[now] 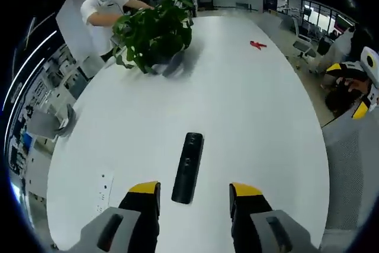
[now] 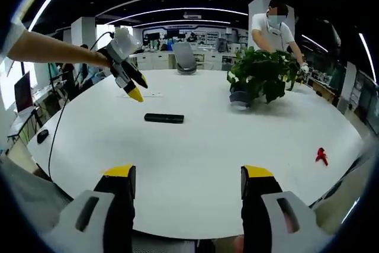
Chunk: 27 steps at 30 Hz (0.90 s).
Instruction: Press the specified remote control buttons in sequence, fully releasing each button before pressing the next.
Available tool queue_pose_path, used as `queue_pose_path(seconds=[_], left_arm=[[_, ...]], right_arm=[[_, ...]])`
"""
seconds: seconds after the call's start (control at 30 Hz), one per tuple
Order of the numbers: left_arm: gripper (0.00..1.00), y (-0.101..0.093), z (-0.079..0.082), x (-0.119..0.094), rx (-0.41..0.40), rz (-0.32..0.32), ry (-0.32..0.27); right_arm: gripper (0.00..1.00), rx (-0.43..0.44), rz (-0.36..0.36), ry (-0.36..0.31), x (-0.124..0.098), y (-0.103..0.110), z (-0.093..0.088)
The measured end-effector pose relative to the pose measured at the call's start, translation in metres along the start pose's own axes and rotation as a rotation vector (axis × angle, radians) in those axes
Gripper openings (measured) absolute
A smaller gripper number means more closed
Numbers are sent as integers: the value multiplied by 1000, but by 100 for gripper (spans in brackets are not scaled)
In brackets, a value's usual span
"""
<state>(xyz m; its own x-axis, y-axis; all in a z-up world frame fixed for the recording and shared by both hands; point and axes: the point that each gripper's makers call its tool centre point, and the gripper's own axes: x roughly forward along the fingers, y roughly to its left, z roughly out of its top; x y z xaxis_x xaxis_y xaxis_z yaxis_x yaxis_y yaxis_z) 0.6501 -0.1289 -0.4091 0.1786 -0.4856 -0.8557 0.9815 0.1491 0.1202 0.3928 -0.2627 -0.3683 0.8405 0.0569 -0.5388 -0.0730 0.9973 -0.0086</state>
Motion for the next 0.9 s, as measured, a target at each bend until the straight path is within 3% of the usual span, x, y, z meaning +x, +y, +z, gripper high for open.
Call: queue_pose_path(seconds=[0.13, 0.4, 0.5, 0.9], left_arm=[[45, -1, -5, 21, 44, -29, 61], [38, 6, -19, 54, 54, -66, 143], [31, 10, -24, 61, 80, -64, 163], [31, 17, -39, 84, 91, -103, 230]], right_arm=[[75, -2, -15, 9, 0, -3, -2], [73, -3, -17, 29, 2, -4, -5], [73, -4, -13, 34, 2, -3, -6], [72, 0, -23, 52, 4, -6, -9]])
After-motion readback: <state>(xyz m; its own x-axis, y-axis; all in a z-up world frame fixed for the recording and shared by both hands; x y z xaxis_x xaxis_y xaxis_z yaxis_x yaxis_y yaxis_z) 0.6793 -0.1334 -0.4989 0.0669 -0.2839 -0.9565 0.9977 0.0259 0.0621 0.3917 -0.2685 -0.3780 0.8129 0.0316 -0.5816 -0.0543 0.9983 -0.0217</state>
